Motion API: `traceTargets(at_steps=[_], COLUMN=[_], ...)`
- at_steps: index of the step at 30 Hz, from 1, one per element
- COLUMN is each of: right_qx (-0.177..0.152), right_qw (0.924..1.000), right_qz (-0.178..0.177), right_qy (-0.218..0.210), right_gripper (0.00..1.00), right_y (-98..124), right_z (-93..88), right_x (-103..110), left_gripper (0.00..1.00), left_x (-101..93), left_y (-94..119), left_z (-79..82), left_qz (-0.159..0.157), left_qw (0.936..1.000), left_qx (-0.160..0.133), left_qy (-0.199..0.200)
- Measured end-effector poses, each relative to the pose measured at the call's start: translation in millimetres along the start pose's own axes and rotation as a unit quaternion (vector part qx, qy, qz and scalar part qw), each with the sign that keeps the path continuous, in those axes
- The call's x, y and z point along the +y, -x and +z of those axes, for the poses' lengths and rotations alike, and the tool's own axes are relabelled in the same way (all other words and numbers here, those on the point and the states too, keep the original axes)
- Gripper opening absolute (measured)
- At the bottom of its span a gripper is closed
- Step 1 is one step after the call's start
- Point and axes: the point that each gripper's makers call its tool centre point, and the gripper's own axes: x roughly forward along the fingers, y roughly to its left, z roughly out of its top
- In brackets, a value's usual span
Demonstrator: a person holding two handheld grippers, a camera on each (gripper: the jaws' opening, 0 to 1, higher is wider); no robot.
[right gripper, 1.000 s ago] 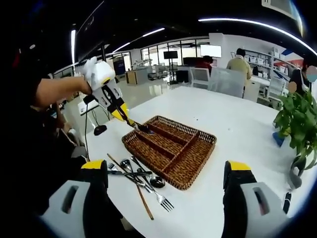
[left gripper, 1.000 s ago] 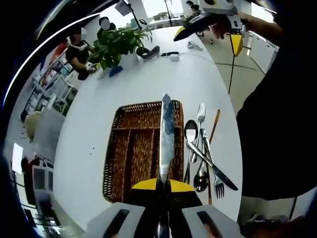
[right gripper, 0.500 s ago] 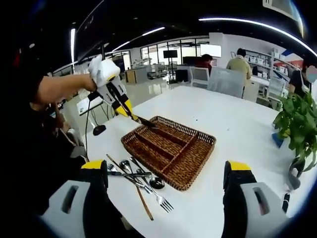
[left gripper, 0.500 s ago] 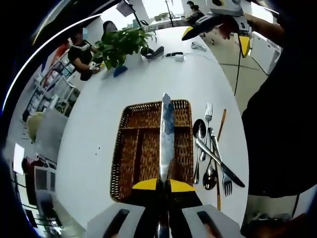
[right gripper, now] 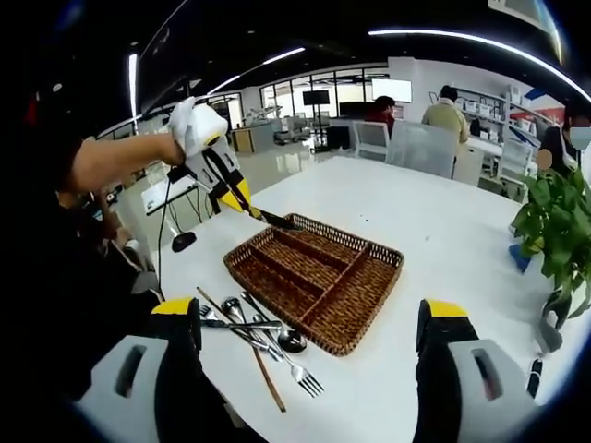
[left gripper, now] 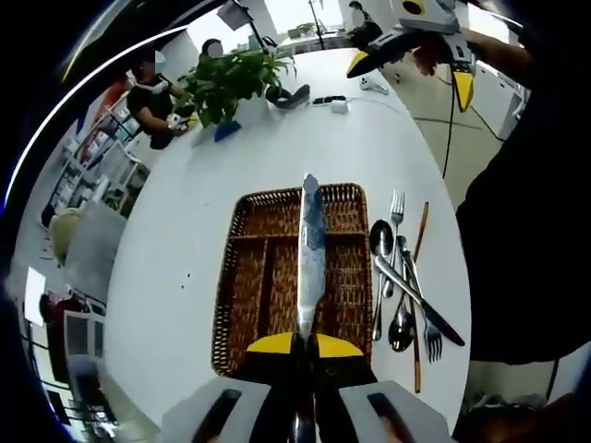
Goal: Arrange the knives, forks, and spoons in their matching storage slots by inserting each utensil handle-first until every utensil is classified and aligned in the correct compartment
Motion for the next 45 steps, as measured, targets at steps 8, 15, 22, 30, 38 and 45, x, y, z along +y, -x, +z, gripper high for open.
traceTargets(at_steps=[8, 15, 22, 30, 38, 45], right_qx=[-0.012, -0.009, -0.002, -0.002, 0.004, 0.007], right_qw=[0.9999, 0.9999, 1.0, 1.0, 0.9999, 0.9999], right_qz=[-0.001, -0.006, 0.003, 0.001, -0.003, -0.002], right_qy=[-0.009, -0.005, -0.006, -0.01, -0.013, -0.012], right_gripper=[0.99, 0.99, 0.99, 0.99, 0.99, 0.99], right_y=[-3, -6, -8, -7, -6, -7], right_z=[6.6, 6.3, 2.9, 3.7, 0.3, -1.8], right_x=[-4, -9, -9, -13, -17, -17], left_gripper=[0.03, 0.03, 0.03, 0.03, 0.03, 0.03], left_x=[-1.5, -7.2, -6.1, -12.6, -12.8, -17.6], left_y=[-7, -16, -24, -41, -58, -71], left_z=[-4.2, -12.4, -16.5, -18.7, -24.1, -26.2], left_qz=[-0.006, -0.012, -0.013, -0.023, -0.018, -0.021], left_qw=[1.0, 0.9998, 0.9997, 0.9995, 0.9995, 0.9994], left_qx=[0.005, 0.014, 0.019, 0.016, 0.023, 0.025], left_qy=[0.002, 0.007, 0.011, 0.014, 0.009, 0.011])
